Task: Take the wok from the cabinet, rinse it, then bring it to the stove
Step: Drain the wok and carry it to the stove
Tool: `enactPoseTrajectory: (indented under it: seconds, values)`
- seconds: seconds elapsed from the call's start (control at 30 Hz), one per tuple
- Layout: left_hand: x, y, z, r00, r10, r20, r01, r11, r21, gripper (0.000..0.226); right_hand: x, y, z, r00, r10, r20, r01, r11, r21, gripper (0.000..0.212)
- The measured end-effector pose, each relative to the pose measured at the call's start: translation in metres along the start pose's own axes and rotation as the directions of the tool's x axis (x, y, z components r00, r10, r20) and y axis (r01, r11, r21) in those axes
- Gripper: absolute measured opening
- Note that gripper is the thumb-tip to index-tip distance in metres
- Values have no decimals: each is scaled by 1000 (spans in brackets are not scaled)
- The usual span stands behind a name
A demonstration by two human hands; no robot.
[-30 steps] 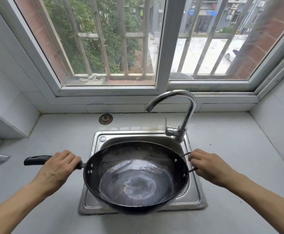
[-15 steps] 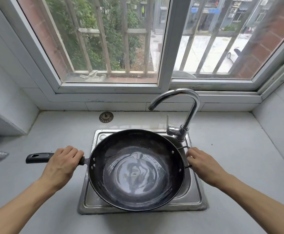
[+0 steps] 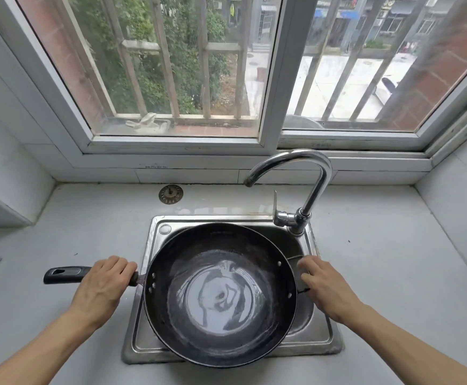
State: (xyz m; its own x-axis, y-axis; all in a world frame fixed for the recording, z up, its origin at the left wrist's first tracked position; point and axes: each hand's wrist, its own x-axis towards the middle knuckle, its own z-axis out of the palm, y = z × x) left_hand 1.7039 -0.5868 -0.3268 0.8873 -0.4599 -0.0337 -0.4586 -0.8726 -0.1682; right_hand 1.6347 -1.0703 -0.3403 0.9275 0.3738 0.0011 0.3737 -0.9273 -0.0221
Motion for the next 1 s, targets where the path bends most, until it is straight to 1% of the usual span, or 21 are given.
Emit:
enactPoseTrajectory:
  seconds: [0.1,0.17,0.2,0.23,0.33,0.37,0.4,0.43,0.5,0.57,0.63,0.7,0.83,0.97,1.0]
  values:
    - [2,-1,0,1000,-1,15,2,999,-53,41,0,0,-5,998,33,51,-35,999,39,29]
    - [4,-1,-3,999,-5,39,9,996,-92,40,3,4,-7,989,55,140,-61,997,43,25]
    - [5,-1,-4,999,-7,54,14,993,-113,41,6,5,-8,979,71,189,-83,995,56,30]
    - [6,-2,-6,997,-9,71,19,990,-136,41,11,7,-8,968,90,234,-109,992,71,41]
    - [9,-3,-12,987,-15,160,45,981,-188,38,30,15,-13,910,146,389,-186,980,68,96]
    - [9,-4,-13,982,-23,188,60,979,-196,35,37,17,-14,882,154,445,-186,982,29,108]
    - [9,-5,-13,978,-33,205,75,976,-203,32,44,18,-16,856,159,493,-170,985,-22,114]
    - [10,-5,-13,976,-45,213,89,975,-205,30,51,19,-17,832,160,531,-148,987,-65,115]
    - [12,-6,-14,971,-46,236,95,975,-200,25,60,20,-18,798,145,585,-107,989,-98,104]
    - [15,-6,-15,962,-29,272,86,976,-200,22,65,19,-18,779,123,615,-73,992,-106,91]
    - [19,-5,-20,946,-26,324,84,983,-166,20,67,18,-19,774,113,623,-61,993,-105,87]
    - [23,-3,-24,931,-45,363,101,985,-137,24,66,17,-19,777,110,620,-65,993,-96,86]
    - [24,3,-27,926,-72,371,110,991,-82,25,63,14,-22,797,119,593,-67,992,-109,78]
    - [14,8,-35,946,-84,312,110,992,-64,19,57,15,-25,840,107,531,-78,994,-77,76]
    - [10,10,-38,952,-91,294,114,991,-62,20,55,17,-27,854,102,510,-76,994,-73,77]
